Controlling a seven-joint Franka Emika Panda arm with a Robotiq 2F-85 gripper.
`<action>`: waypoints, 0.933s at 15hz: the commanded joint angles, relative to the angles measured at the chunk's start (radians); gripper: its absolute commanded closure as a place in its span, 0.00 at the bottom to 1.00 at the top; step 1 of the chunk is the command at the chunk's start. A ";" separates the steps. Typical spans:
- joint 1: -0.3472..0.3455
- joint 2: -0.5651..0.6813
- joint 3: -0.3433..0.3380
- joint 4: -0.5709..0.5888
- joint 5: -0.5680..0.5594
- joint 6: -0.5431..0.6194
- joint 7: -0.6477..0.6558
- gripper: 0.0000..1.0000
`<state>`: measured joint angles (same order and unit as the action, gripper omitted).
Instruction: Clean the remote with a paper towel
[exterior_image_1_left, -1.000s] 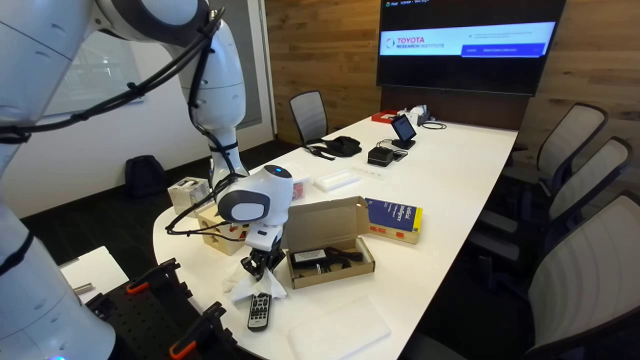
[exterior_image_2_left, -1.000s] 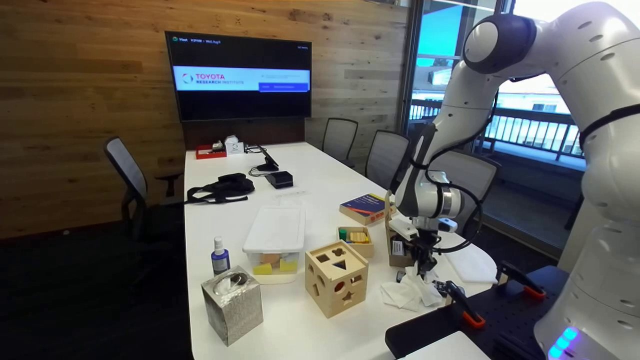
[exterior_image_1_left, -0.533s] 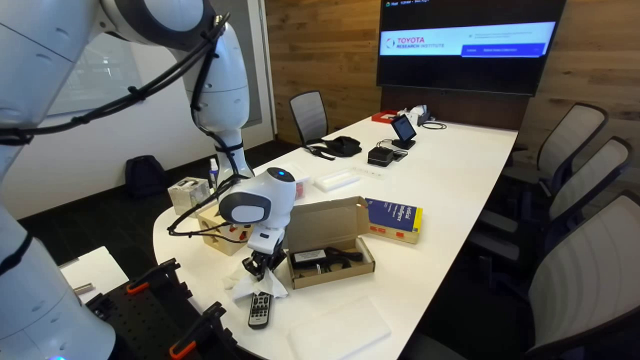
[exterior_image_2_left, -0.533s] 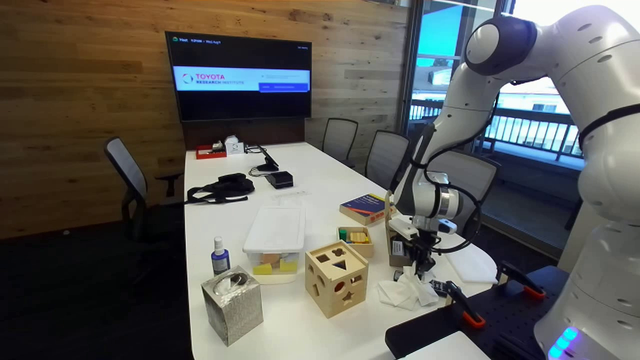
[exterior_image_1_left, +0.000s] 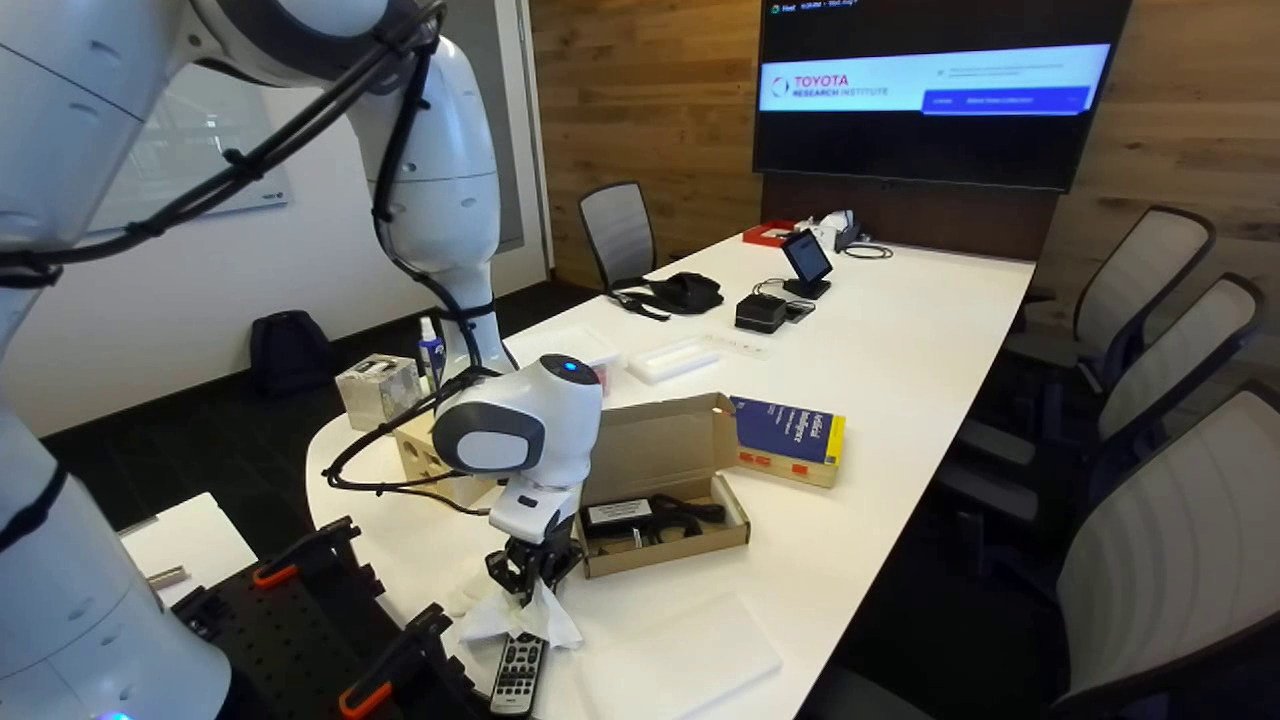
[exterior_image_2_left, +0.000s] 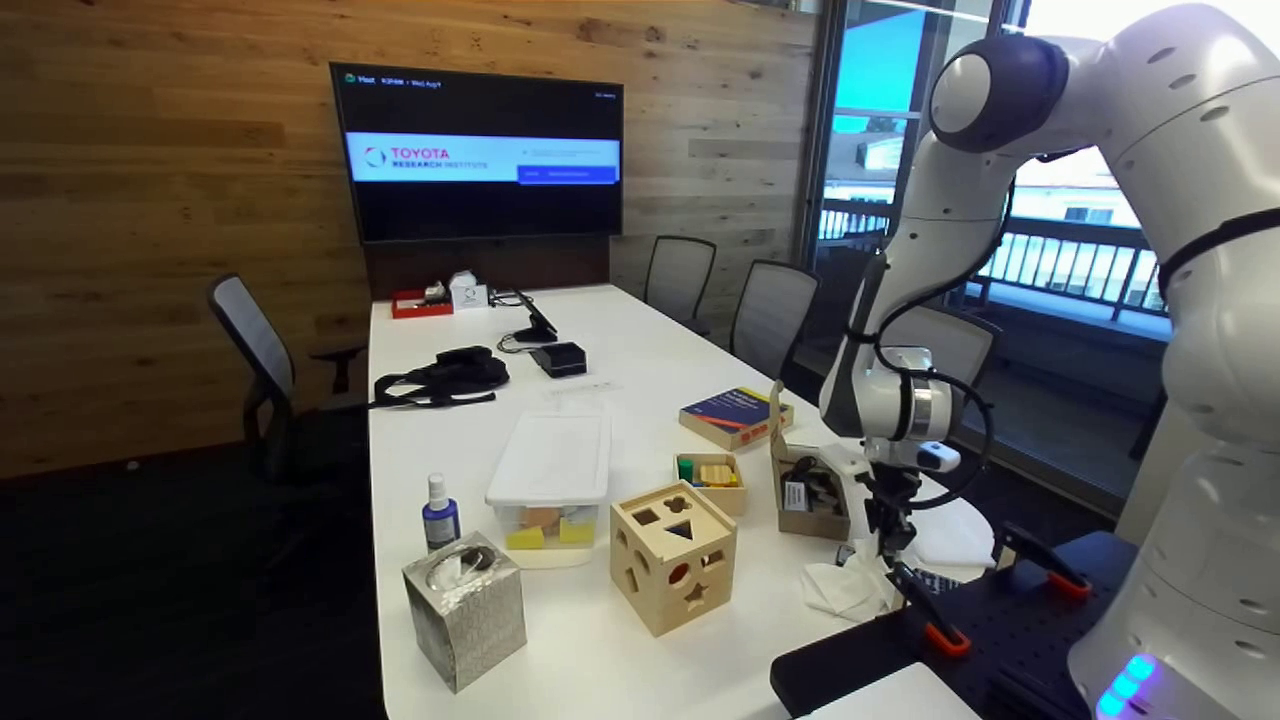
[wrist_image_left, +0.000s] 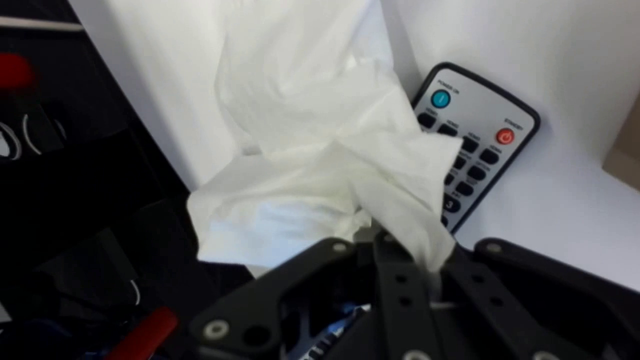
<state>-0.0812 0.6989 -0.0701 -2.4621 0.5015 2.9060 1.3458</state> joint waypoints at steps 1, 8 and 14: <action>0.012 -0.032 -0.017 -0.045 0.022 0.019 0.022 1.00; -0.180 0.026 0.242 0.054 0.063 0.109 -0.164 1.00; -0.253 0.038 0.349 0.094 0.086 0.078 -0.309 1.00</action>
<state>-0.3032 0.7467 0.2431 -2.3675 0.5417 2.9924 1.1195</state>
